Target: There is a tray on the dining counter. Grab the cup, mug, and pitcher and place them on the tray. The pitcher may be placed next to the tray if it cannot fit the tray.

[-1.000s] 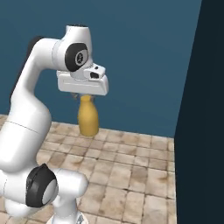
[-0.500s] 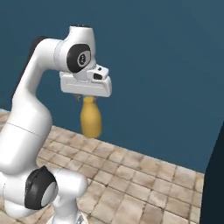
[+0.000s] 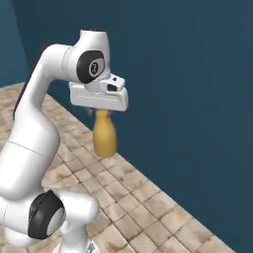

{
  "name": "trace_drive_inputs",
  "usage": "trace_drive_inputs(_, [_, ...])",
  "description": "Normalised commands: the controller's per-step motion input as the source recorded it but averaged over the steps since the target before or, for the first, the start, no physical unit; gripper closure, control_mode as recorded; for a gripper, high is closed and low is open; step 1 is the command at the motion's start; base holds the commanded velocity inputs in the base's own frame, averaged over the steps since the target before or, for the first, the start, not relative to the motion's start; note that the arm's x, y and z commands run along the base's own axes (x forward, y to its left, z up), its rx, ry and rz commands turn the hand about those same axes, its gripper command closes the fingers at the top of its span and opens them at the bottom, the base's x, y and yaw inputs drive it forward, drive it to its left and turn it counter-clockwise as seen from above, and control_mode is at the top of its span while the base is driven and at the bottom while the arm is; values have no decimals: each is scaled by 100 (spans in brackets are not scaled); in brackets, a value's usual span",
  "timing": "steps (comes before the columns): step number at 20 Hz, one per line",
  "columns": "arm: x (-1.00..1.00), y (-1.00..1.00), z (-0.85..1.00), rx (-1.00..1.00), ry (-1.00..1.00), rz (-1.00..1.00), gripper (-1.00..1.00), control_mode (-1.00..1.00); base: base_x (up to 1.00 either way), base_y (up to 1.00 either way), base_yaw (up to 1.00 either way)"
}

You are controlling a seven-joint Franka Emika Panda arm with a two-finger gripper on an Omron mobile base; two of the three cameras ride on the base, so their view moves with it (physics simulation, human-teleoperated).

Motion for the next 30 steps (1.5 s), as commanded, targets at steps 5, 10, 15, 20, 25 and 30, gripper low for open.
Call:
trace_drive_inputs(5, [0, 0, 0, 0, 0, 0, 100, 100, 100, 0, 78])
trace_drive_inputs(10, [0, 0, 0, 0, 0, 0, 100, 100, 100, 0, 79])
trace_drive_inputs(15, [0, 0, 0, 0, 0, 0, 100, 100, 100, 0, 75])
trace_drive_inputs(20, [0, 0, 0, 0, 0, 0, 100, 100, 100, -7, 63])
trace_drive_inputs(25, [0, 0, 0, 0, 0, 0, 100, 100, 100, -48, 34])
trace_drive_inputs(30, [0, 0, 0, 0, 0, 0, 100, 100, 100, -56, 21])
